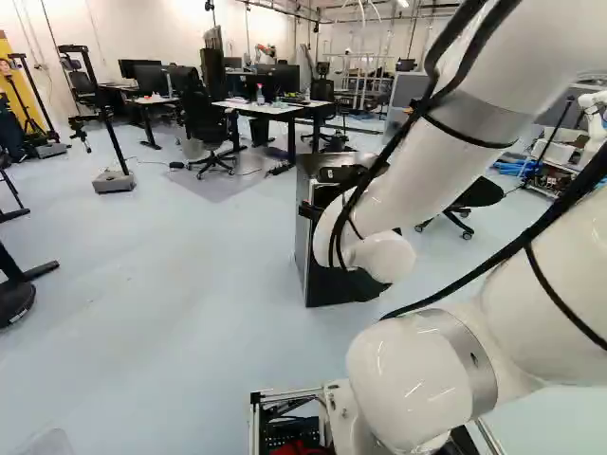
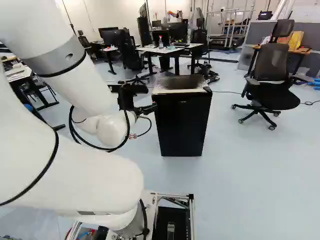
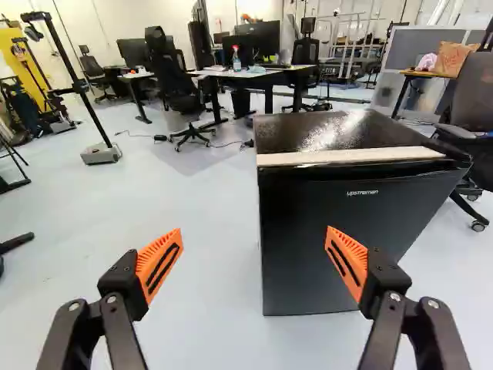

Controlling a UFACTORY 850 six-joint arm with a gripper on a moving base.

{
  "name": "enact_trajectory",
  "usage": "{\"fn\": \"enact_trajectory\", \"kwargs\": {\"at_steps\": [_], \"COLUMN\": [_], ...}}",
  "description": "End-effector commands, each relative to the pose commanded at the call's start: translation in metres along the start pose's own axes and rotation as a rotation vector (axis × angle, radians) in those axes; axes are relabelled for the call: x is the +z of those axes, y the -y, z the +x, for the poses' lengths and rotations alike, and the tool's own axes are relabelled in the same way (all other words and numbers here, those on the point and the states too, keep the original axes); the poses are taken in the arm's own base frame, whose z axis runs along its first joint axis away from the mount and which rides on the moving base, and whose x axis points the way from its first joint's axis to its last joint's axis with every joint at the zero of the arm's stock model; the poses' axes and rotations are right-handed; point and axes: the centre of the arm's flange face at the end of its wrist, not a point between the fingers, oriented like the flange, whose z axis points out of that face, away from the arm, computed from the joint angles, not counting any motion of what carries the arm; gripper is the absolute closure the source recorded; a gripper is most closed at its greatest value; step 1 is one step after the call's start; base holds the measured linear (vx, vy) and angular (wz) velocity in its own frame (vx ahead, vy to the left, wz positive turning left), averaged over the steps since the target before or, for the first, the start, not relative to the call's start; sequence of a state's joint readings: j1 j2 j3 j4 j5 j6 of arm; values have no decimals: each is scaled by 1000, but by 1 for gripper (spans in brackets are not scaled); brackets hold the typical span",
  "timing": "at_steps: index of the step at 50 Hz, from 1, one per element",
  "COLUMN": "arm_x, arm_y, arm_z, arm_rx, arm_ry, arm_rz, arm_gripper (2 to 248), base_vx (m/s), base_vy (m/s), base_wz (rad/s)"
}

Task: Grab a drink from the fridge

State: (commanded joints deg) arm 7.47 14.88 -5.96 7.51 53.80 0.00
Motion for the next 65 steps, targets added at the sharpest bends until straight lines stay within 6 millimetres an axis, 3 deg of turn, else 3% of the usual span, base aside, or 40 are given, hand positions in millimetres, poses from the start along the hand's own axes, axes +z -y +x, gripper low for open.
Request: {"fn": "enact_trajectory", "kwargs": {"at_steps": [25, 65], "arm_x": [29, 57], "arm_y": [20, 49], "arm_z": [8, -12], "arm_rx": [60, 113], "arm_ry": [-40, -66], "arm_rz": [-50, -185], "arm_gripper": [3, 3], "base_vx": [0, 0], "base_vy": [0, 0], "base_wz": [0, 0]}}
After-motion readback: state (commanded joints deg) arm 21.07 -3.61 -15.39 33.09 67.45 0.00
